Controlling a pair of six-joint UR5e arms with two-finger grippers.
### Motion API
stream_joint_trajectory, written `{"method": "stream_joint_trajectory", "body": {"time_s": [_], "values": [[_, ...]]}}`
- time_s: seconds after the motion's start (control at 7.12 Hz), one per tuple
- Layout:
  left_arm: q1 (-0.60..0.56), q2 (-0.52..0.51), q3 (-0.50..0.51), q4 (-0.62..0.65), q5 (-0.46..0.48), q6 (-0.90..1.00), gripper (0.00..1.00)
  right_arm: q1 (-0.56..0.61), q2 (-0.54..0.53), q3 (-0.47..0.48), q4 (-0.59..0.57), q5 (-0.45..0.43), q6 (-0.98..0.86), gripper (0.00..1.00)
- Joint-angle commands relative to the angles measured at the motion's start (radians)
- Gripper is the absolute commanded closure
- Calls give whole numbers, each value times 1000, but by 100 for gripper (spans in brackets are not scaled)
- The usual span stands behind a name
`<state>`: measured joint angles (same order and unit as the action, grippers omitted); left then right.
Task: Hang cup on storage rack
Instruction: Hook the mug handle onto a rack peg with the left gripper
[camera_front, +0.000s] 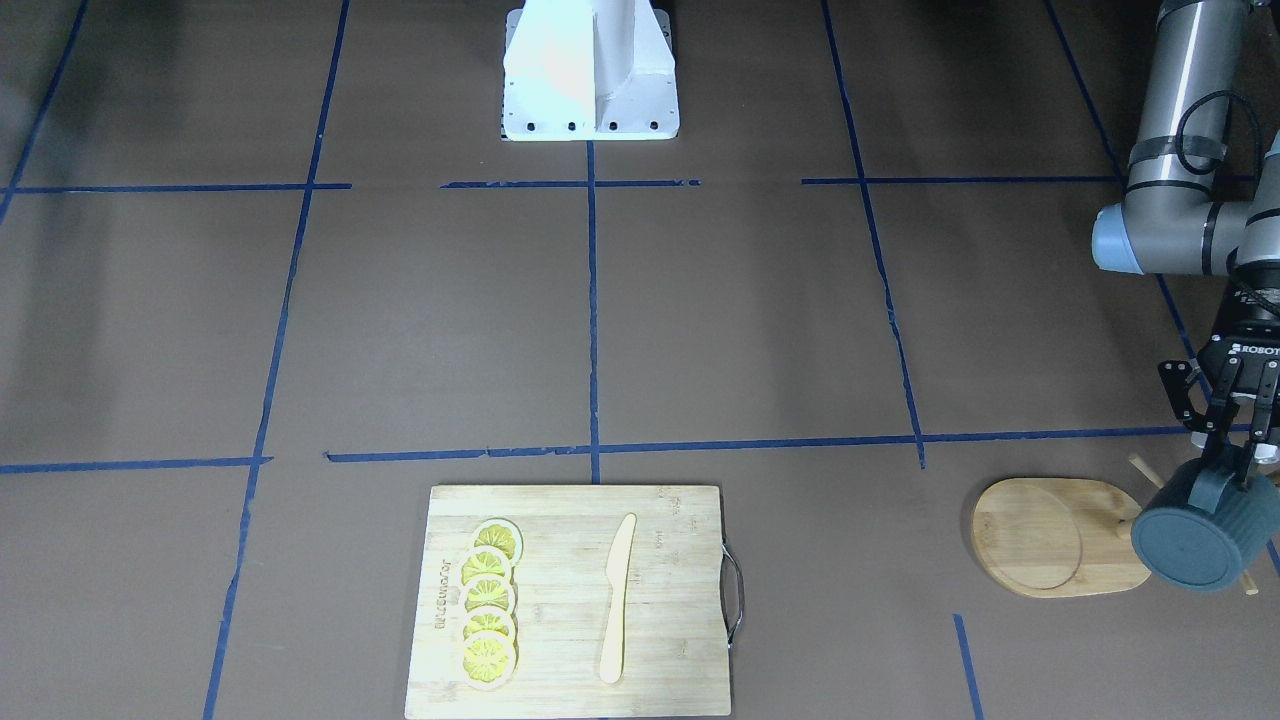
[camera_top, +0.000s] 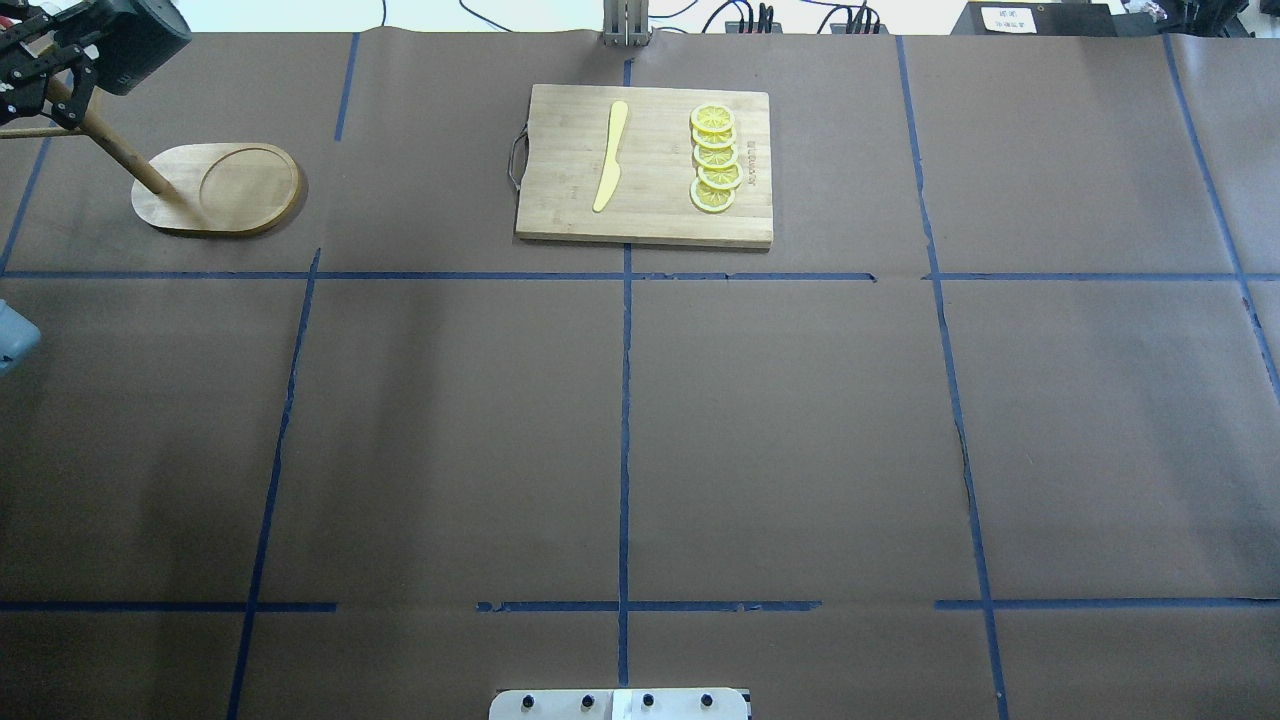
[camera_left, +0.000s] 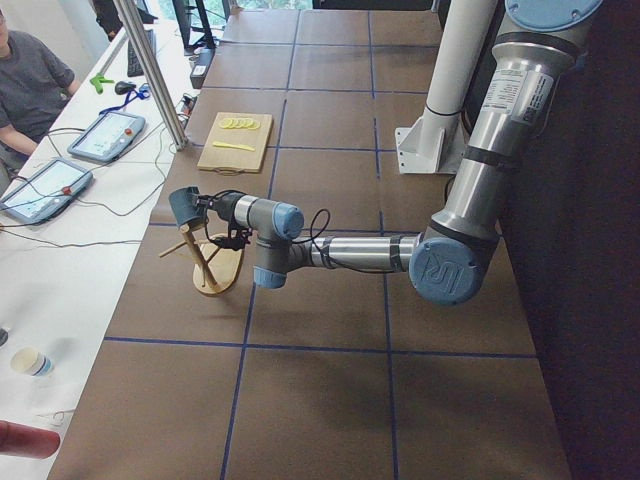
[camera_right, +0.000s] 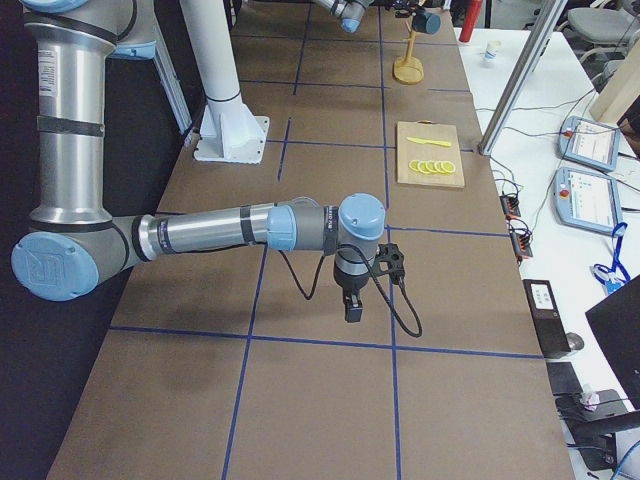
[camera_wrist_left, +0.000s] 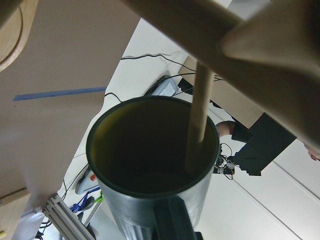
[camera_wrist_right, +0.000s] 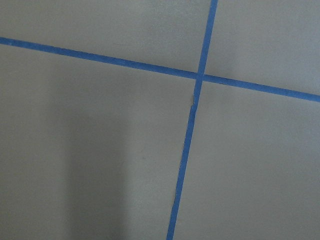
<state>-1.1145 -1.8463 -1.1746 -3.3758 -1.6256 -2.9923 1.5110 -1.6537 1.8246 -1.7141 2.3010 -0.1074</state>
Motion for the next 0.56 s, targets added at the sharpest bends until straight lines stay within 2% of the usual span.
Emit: {"method": "stream_joint_trajectory", "body": {"time_s": [0.0, 0.42], "values": [[-4, 13, 18, -22, -8, 0, 98, 0, 0, 1, 1, 0, 0, 0], [-2, 35, 27, -56, -8, 1, 95, 0, 0, -1, 1, 0, 0, 0]]}}
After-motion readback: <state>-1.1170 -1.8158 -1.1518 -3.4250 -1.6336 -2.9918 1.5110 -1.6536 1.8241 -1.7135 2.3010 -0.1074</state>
